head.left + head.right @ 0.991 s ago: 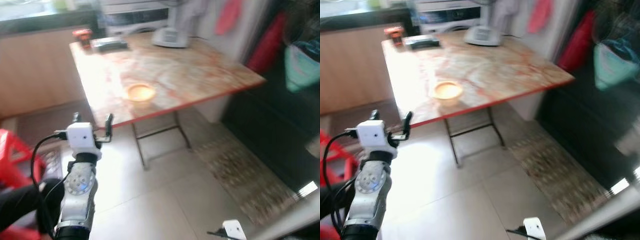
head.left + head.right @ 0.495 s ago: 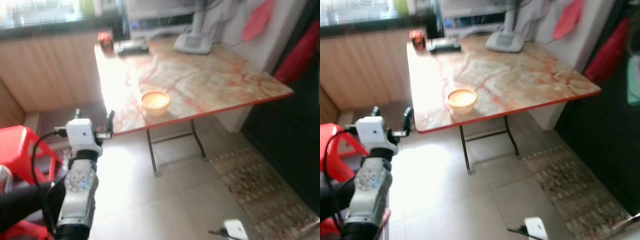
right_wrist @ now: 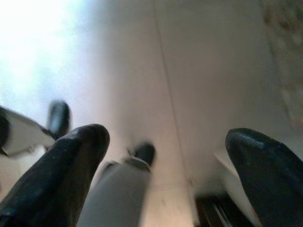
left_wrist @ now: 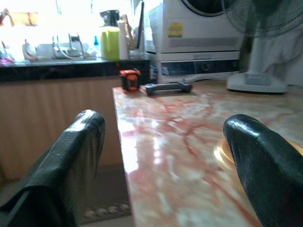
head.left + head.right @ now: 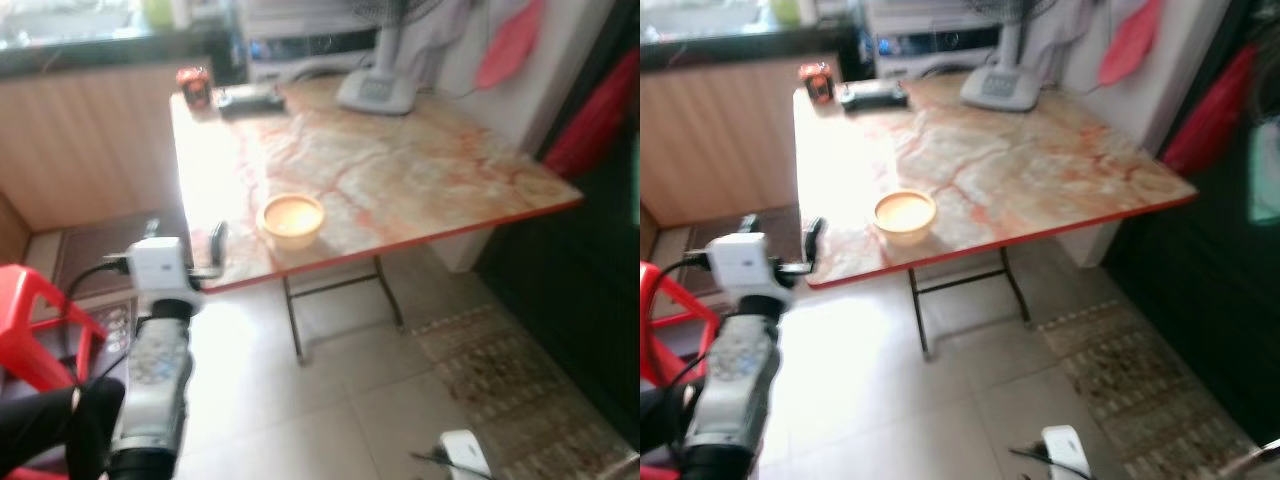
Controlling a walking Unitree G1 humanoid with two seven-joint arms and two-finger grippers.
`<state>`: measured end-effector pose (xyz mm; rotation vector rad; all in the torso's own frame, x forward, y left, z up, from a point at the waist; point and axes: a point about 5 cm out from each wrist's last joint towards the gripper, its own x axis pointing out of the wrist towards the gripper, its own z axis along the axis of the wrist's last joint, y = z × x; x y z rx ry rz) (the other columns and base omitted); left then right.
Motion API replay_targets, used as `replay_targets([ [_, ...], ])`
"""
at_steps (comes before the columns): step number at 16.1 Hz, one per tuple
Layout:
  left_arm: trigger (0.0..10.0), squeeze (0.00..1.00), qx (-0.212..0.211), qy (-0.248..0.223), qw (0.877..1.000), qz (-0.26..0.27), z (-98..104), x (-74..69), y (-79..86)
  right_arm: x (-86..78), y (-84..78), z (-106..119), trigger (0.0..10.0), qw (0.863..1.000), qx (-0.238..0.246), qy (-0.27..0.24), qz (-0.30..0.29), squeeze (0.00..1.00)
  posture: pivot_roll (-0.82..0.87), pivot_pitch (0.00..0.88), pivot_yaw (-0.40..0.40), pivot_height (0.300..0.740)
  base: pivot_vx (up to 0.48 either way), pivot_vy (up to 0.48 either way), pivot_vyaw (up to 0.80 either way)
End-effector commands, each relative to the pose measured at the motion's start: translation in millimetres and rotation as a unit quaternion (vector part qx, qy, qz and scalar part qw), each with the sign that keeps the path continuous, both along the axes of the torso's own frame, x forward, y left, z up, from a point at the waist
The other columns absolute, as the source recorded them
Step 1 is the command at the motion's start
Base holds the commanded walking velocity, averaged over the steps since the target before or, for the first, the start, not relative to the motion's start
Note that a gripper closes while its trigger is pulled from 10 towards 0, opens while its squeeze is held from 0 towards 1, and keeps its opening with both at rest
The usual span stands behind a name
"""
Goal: Restocking fridge
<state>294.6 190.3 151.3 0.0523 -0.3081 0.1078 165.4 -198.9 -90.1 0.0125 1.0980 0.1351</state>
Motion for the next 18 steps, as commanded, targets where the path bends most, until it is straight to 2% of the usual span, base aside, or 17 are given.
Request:
replay_targets([
  [1,10.0,0.0,-0.004,-0.004,1.0,-0.012,3.0,2.5,-8.0,-8.7,-8.3,-2.2,10.0,1.0,-0.01,0.011,-0.004,0.0,0.05,0.0,-0.019,0.74,0.251,0.0,0.0],
  [10,10.0,0.0,-0.003,-0.001,1.0,-0.02,1.9,4.8,-10.8,-9.1,-6.3,-2.4,10.0,1.0,-0.003,0.016,0.014,0.0,0.04,0.0,-0.015,0.74,0.251,0.0,0.0],
  [13,10.0,0.0,-0.002,-0.002,1.0,-0.02,2.4,4.6,-10.1,-8.5,-5.5,-2.3,10.0,1.0,-0.001,0.014,0.012,0.0,0.04,0.0,-0.017,0.74,0.252,0.0,0.72],
  [17,10.0,0.0,-0.006,-0.001,1.0,-0.021,2.0,4.8,-10.7,-8.4,-5.6,-2.3,10.0,1.0,0.001,0.013,0.004,0.0,0.04,0.0,-0.017,0.74,0.251,0.0,0.0],
  [18,10.0,0.0,-0.02,0.001,0.999,-0.025,1.2,5.0,-11.0,-8.2,-5.7,-2.2,10.0,1.0,0.001,0.012,0.003,0.0,0.04,0.0,-0.018,0.74,0.255,0.0,0.0],
])
